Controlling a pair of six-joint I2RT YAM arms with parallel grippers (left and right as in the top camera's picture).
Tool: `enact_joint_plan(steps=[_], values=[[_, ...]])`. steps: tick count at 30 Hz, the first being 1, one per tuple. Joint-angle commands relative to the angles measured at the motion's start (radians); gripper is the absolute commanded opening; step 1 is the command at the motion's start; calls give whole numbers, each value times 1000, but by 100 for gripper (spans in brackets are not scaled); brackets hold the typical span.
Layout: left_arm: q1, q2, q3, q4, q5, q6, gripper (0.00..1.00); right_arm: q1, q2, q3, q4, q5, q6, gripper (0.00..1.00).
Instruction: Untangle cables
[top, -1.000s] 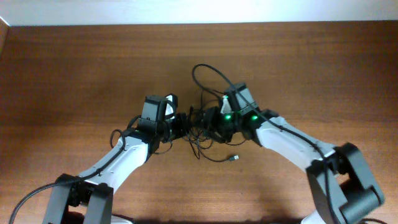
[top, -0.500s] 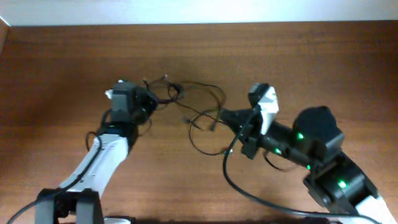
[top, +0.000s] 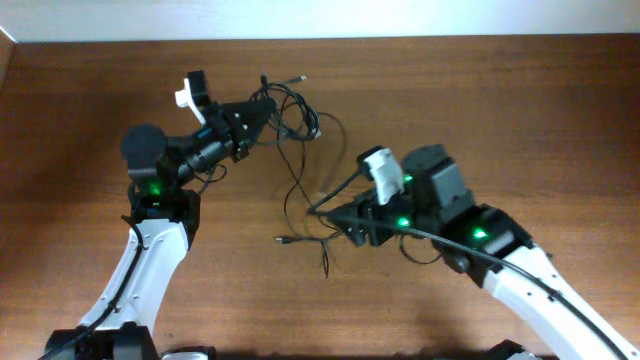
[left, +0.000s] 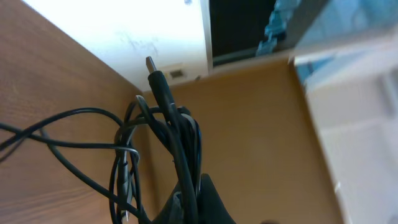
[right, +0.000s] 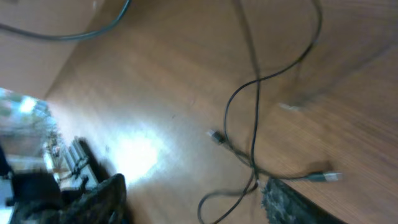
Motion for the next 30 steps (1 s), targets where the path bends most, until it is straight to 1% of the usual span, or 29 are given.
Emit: enact_joint_plan(steps=[1, 2, 3, 4, 5, 6, 7, 9, 11, 12, 14, 15, 16, 17, 19, 20, 21, 22, 23, 24, 25, 26, 28, 29, 30], values=[[-3, -13, 18, -53, 144, 220, 0, -69, -74, 4, 4, 9, -6, 99], [-12, -13, 18, -151, 110, 172, 0, -69, -72, 4, 5, 10, -6, 99], [-25, -13, 18, -280, 60, 101, 0, -69, -64, 4, 4, 49, 52, 99], [-38, -13, 18, -462, 22, -9, 0, -69, -56, 4, 4, 140, 184, 99], [-41, -13, 18, -603, 24, -148, 0, -69, -55, 4, 5, 187, 267, 99], [-41, -13, 18, -691, 37, -258, 0, -69, -55, 4, 16, 179, 275, 98], [-41, -13, 18, -748, 42, -314, 0, -68, -55, 4, 18, 166, 274, 98], [-42, -13, 18, -805, 41, -389, 0, -68, -50, 3, 14, 159, 274, 99], [-42, -13, 18, -849, 40, -499, 0, -67, -28, 3, 4, 159, 275, 98], [-42, -13, 18, -882, 40, -583, 0, -67, -3, 3, -15, 139, 279, 99], [-42, -13, 18, -914, -28, -583, 0, -67, 56, 3, -61, 58, 277, 98], [-42, -13, 18, -950, -65, -583, 0, -67, 79, 3, -61, -19, 266, 98], [-40, -13, 18, -983, -104, -582, 0, -67, 88, 3, -60, -89, 227, 98], [-40, -13, 18, -996, -113, -583, 0, -67, 85, 3, -60, -121, 151, 98], [-41, -13, 18, -998, -113, -582, 0, -67, 83, 3, -61, -224, -164, 98], [-41, -13, 18, -997, -111, -582, 0, -67, 83, 3, -59, -223, -231, 98], [-41, -13, 18, -998, -107, -582, 0, -67, 85, 3, -52, -212, -333, 98], [-41, -13, 18, -997, -72, -582, 0, -67, 89, 3, -23, -133, -386, 99], [-41, -13, 18, -997, -34, -582, 0, -67, 99, 3, 8, -42, -386, 98], [-41, -13, 18, -997, -18, -582, 0, -67, 105, 3, 17, -18, -386, 99], [-41, -13, 18, -997, -3, -582, 0, -67, 121, 3, 33, -21, -381, 99], [-41, -13, 18, -997, 1, -582, 0, -37, 163, 3, 61, -66, -382, 100], [-41, -13, 18, -997, 21, -582, 0, 14, 224, 3, 135, -57, -383, 100], [-42, -13, 18, -997, 35, -581, 0, 24, 249, 3, 193, -25, -383, 90], [-42, -13, 18, -997, 46, -581, 5, 24, 266, 3, 247, 1, -382, 62]])
